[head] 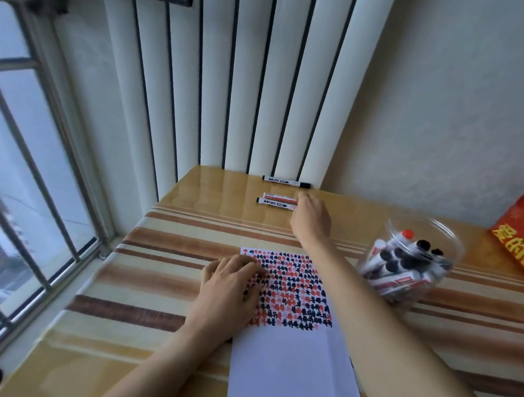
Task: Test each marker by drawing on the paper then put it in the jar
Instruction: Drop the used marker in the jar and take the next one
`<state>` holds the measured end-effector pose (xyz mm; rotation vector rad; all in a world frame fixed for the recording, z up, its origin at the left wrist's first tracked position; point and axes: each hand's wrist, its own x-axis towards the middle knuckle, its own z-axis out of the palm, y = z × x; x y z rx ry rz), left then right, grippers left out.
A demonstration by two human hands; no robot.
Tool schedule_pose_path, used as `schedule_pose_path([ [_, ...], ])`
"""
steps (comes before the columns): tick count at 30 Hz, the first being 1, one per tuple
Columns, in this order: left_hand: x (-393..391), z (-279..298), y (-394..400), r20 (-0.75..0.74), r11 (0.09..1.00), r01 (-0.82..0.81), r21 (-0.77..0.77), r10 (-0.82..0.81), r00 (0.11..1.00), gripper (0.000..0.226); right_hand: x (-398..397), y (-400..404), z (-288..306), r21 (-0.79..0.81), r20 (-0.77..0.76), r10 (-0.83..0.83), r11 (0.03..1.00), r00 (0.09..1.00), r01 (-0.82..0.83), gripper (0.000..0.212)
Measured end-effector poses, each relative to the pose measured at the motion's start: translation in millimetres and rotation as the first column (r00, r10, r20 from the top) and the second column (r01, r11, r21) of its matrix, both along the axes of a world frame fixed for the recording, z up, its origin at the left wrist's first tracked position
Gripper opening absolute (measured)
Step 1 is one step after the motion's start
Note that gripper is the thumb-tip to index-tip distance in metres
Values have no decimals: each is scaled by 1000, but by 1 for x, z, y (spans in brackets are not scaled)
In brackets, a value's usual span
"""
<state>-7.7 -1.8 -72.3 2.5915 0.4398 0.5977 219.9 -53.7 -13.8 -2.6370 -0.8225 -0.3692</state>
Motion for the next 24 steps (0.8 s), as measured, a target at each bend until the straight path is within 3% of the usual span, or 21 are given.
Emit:
schedule_pose_path([
  [3, 0, 0, 0, 5, 1000, -1, -3, 1, 1000, 29, 16, 3, -12, -100, 40, 34, 995, 999, -30, 46],
  [6, -1, 0, 0, 13, 1000, -1, -4, 1, 1000, 28, 22, 3, -22, -212, 71, 51, 977, 996, -35, 18],
  [12, -1, 3, -1, 2, 1000, 3, -7, -3, 1000, 29, 4, -10, -9, -147, 24, 72, 987, 997, -68, 13],
  [15, -2, 8, -4, 33, 1000, -2, -16, 2, 999, 31, -32, -24, -4, 114, 11, 147, 983, 989, -147, 19],
  [18, -3, 14, -8, 121, 1000, -9, 10, 8, 993, 37, -79, -54, -4, 510, -229, 279, 850, 932, -129, 8],
  [21, -4, 21, -12, 169, 999, 35, 6, -36, 985, 43, -120, -89, -7, 696, -473, 495, 717, 729, -35, 15],
  [24, -5, 22, -18, 153, 988, 144, 50, -150, 977, 39, -145, -118, -13, 811, -527, 675, 581, 516, 69, 9],
])
